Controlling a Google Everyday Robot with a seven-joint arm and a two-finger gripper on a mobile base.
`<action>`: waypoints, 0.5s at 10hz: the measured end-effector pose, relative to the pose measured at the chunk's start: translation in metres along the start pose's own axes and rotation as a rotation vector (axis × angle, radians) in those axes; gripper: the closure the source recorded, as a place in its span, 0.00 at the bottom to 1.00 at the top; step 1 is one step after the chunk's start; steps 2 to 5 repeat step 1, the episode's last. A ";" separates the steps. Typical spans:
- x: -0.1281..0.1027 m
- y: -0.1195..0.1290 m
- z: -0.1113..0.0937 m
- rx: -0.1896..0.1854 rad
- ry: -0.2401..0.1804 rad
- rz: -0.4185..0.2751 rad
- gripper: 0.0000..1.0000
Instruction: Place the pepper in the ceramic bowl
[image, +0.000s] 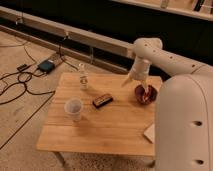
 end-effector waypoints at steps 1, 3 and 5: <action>0.000 0.000 0.000 0.000 0.000 0.000 0.20; 0.000 0.000 0.000 0.000 0.000 0.000 0.20; 0.000 0.000 0.000 0.000 0.000 0.000 0.20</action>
